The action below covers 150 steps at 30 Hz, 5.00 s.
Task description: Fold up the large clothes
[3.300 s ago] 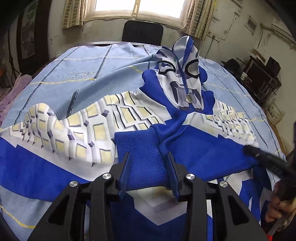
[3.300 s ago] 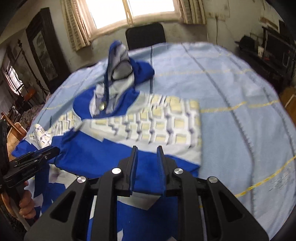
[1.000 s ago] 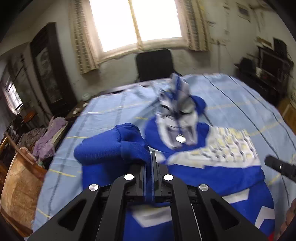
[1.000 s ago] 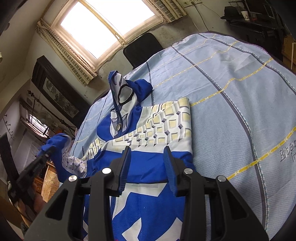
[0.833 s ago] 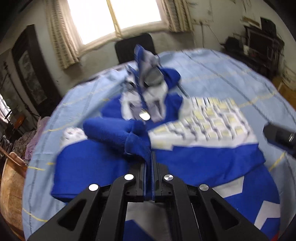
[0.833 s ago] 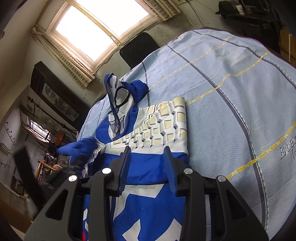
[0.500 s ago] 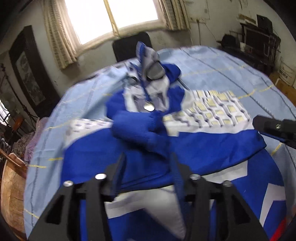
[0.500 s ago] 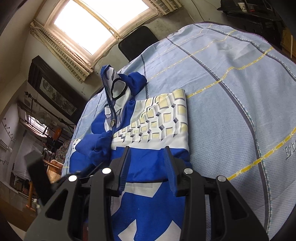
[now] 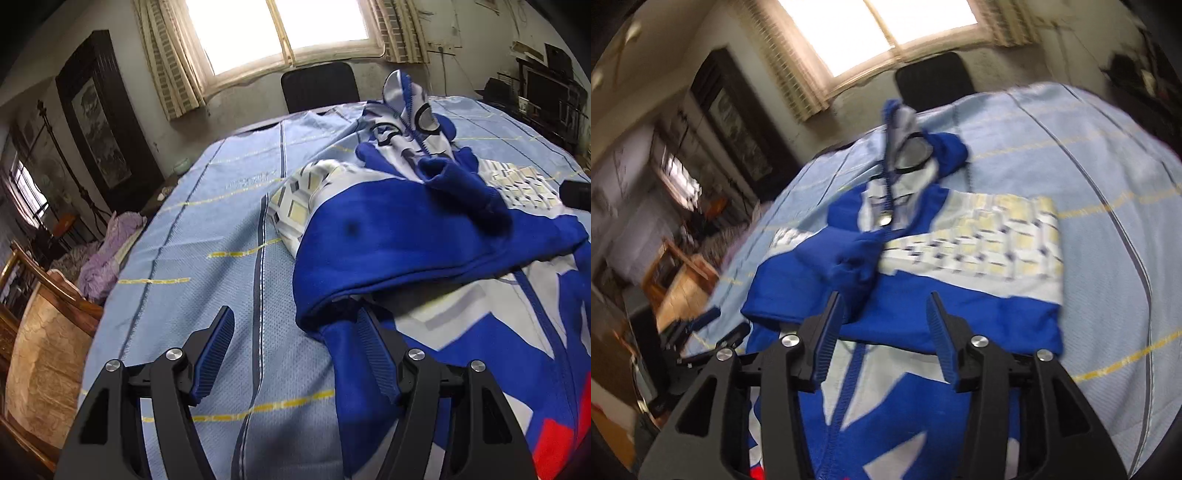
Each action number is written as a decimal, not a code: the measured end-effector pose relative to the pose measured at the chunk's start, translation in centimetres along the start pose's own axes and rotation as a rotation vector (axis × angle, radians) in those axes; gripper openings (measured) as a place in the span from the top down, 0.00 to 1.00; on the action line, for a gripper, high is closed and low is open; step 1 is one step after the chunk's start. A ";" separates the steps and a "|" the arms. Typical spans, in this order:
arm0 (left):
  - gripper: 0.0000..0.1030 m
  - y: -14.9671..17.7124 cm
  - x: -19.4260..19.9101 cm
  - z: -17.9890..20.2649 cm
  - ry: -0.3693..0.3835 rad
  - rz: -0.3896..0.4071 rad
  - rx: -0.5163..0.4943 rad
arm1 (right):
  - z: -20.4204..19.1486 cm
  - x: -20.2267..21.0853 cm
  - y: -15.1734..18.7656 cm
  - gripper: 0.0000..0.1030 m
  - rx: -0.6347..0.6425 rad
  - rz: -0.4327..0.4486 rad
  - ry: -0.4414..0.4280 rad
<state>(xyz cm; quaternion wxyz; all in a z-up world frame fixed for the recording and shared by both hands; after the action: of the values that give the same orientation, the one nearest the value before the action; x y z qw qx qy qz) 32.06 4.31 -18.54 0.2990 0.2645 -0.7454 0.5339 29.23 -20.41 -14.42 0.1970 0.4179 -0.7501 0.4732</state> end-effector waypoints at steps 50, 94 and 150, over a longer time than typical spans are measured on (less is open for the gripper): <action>0.31 3.6 2.0 -0.6 0.131 0.004 0.118 | 9.7 -2.2 0.1 0.63 -0.237 -0.007 0.107; 0.20 -3.1 -4.6 4.4 0.201 -0.062 0.117 | 3.1 -2.7 1.3 0.94 0.018 -0.057 0.101; 0.15 -3.4 -6.3 -0.1 0.228 -0.088 0.311 | -0.8 -12.8 -21.4 0.93 0.073 0.143 0.207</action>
<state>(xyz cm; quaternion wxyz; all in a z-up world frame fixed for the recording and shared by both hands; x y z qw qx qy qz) 38.81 3.90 -20.90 0.3600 0.2775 -0.6031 0.6554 53.84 -18.42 -11.19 0.2238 0.3190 -0.7358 0.5538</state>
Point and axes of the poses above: each gripper's, at about its wrist camera, not at the fingertips, and x roughly against the way its jaws point, z to its right, y to its underside, the point moved 10 cm from there along -x, roughly the way its jaws point, and after that the axes turned 1 degree about -z, right-handed, at the moved point
